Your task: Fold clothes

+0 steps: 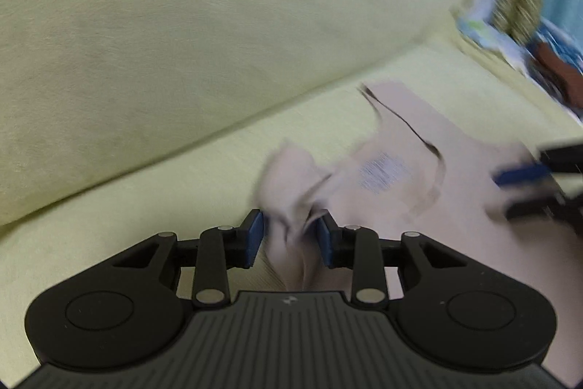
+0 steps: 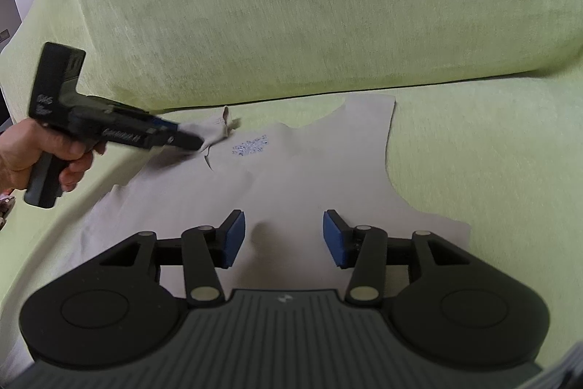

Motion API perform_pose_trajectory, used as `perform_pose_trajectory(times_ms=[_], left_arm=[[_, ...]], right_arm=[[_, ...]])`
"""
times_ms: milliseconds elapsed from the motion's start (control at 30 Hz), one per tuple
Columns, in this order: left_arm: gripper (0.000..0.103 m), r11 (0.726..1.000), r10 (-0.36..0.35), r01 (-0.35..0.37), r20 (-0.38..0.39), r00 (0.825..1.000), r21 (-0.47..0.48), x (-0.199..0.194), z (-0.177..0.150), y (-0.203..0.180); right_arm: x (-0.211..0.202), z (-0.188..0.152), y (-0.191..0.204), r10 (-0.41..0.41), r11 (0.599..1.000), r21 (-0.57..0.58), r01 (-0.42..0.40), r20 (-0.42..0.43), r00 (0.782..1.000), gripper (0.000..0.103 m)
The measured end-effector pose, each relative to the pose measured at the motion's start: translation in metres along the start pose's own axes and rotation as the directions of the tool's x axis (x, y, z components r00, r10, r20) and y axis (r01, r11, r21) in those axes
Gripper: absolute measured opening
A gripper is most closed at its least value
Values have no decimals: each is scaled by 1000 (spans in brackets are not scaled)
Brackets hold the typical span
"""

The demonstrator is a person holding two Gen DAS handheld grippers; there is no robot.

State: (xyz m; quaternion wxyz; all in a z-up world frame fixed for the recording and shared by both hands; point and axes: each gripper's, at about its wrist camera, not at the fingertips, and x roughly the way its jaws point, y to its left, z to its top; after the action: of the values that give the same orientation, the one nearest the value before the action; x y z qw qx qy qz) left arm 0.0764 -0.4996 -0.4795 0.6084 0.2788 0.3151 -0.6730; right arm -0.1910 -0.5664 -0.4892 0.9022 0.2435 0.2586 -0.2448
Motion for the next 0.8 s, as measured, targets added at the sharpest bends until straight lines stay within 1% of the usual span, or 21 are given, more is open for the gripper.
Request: perform_pose_trajectory(times_ms=[67, 100, 133, 167, 233, 333, 433, 567, 700, 767, 800], left_arm=[[38, 1000, -17, 17, 1, 1000, 9, -5, -2, -3], [38, 1000, -17, 17, 17, 1000, -13, -7, -1, 0], [39, 999, -15, 16, 36, 999, -41, -8, 0, 4], [44, 995, 3, 4, 69, 998, -103, -11, 2, 12], [45, 983, 45, -23, 118, 992, -180, -14, 5, 25], [45, 972, 64, -28, 150, 987, -234, -14, 8, 34], [45, 973, 37, -3, 143, 989, -231, -11, 10, 34], [45, 971, 70, -37, 134, 989, -234, -9, 13, 31], [45, 961, 88, -49, 135, 987, -273, -6, 20, 37], [45, 954, 97, -49, 151, 984, -296, -10, 21, 40], [45, 954, 96, -50, 145, 985, -294, -14, 22, 44]], right_arm=[[0, 0, 1, 0, 1000, -1, 0, 0, 1000, 45], [0, 0, 1, 0, 1000, -2, 0, 0, 1000, 46], [0, 0, 1, 0, 1000, -1, 0, 1, 1000, 46], [0, 0, 1, 0, 1000, -1, 0, 1, 1000, 47], [0, -1, 2, -1, 1000, -1, 1, 4, 1000, 47], [0, -1, 2, 10, 1000, 1, -10, 10, 1000, 47], [1, -3, 7, 25, 1000, -20, -25, 13, 1000, 47], [2, -6, 20, 50, 996, -74, -48, 20, 999, 47], [2, -9, 33, 76, 989, -128, -73, 17, 997, 47], [2, -11, 37, 81, 987, -139, -79, 12, 997, 47], [2, -12, 38, 84, 986, -144, -82, 10, 996, 47]])
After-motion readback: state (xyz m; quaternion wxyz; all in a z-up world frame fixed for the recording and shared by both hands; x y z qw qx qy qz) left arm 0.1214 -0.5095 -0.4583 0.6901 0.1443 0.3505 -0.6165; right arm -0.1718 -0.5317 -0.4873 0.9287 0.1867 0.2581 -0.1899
